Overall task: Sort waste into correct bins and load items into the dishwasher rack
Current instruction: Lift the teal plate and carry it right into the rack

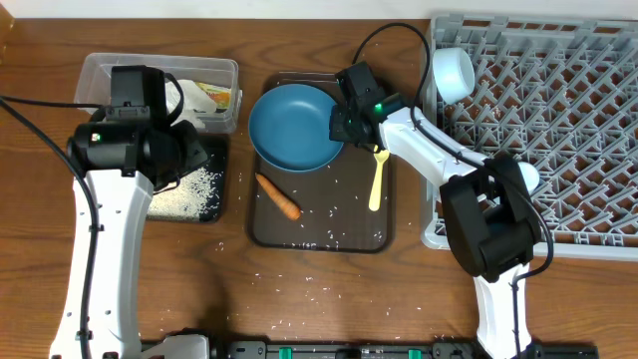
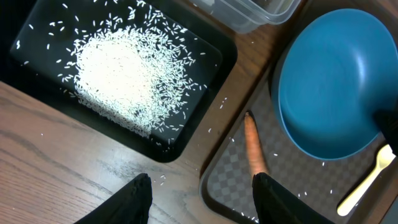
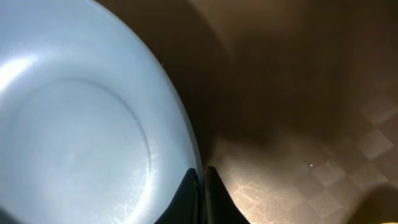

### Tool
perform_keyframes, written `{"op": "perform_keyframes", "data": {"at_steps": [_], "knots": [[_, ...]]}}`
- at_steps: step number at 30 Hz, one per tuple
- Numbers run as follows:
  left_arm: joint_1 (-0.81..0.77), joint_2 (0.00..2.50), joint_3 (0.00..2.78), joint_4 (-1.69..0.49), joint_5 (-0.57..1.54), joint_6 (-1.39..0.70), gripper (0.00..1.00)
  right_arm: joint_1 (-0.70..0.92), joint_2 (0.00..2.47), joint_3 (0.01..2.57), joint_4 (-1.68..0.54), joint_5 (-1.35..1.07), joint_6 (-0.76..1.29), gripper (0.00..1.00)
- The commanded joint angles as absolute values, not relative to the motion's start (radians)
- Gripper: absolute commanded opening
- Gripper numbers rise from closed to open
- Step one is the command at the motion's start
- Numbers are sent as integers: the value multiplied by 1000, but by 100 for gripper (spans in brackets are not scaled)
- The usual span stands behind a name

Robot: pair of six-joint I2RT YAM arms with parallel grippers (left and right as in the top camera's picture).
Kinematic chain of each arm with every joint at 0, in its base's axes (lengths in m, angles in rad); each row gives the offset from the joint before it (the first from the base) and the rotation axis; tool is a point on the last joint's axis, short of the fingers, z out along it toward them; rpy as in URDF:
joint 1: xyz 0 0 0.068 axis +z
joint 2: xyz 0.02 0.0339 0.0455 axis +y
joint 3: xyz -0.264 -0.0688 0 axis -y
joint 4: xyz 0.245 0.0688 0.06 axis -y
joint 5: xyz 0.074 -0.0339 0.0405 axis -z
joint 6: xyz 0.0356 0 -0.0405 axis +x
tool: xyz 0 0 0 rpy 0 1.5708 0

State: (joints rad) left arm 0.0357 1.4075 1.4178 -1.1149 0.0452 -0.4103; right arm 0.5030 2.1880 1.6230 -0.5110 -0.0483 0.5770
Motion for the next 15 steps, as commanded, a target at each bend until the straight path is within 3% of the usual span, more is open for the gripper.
{"op": "perform_keyframes", "data": {"at_steps": [1, 7, 15], "knots": [[39, 1418, 1411, -1116, 33, -393, 55, 484, 2221, 1621, -516, -27, 579, 1], [39, 1418, 1411, -1112, 33, -393, 55, 430, 2153, 1641, -516, -57, 524, 1], [39, 1418, 1411, -1098, 32, -393, 56, 303, 1841, 1662, -539, 45, 390, 1]]}}
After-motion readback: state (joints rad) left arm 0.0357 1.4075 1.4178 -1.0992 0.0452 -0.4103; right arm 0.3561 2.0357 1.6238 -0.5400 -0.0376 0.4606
